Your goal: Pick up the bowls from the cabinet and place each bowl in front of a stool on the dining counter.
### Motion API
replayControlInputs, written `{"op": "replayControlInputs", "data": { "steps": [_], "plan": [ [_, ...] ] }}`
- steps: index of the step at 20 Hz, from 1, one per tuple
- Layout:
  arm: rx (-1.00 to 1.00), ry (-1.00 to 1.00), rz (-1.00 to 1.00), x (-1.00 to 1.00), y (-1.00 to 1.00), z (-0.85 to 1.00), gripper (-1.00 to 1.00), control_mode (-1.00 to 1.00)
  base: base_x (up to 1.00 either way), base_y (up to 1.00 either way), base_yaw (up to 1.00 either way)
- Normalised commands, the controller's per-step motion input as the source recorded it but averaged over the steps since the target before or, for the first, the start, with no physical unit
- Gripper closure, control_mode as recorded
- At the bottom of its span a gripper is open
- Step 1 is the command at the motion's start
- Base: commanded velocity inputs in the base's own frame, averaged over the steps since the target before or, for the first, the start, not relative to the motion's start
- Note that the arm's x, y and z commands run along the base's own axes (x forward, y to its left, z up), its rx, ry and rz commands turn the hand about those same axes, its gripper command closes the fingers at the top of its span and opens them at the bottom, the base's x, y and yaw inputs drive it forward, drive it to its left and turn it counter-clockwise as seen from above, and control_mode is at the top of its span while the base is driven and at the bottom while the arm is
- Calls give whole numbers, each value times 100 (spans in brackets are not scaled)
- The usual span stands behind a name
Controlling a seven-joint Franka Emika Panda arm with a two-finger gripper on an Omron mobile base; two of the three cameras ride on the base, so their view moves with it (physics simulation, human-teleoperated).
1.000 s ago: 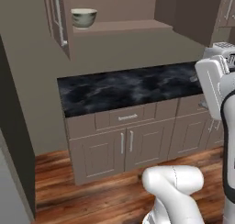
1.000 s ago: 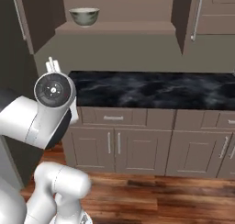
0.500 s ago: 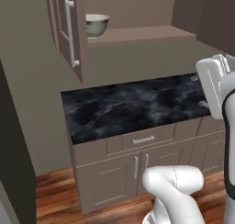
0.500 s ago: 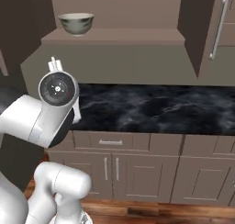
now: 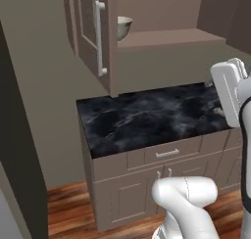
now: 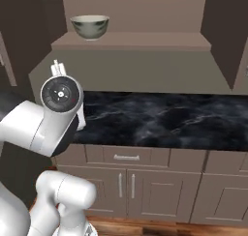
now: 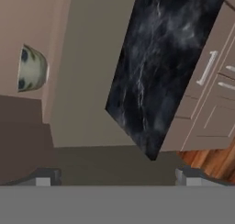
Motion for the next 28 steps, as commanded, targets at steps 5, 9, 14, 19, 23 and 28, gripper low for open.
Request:
{"op": "replayControlInputs", "data": {
  "steps": [5, 9, 14, 19, 23, 28],
  "plan": [
    [0, 0, 0, 0, 0, 0, -100, 100, 79, 22, 13],
    [0, 0, 0, 0, 0, 0, -100, 100, 95, 0, 15],
    [0, 0, 0, 0, 0, 0, -100, 100, 78, 0, 16],
    [0, 0, 4, 11, 0, -1, -100, -100, 49, 0, 15],
    [2, 0, 14, 44, 0, 2, -100, -100, 0, 0, 0],
    [0, -3, 8, 25, -4, 44, -100, -100, 0, 0, 0]
  ]
}}
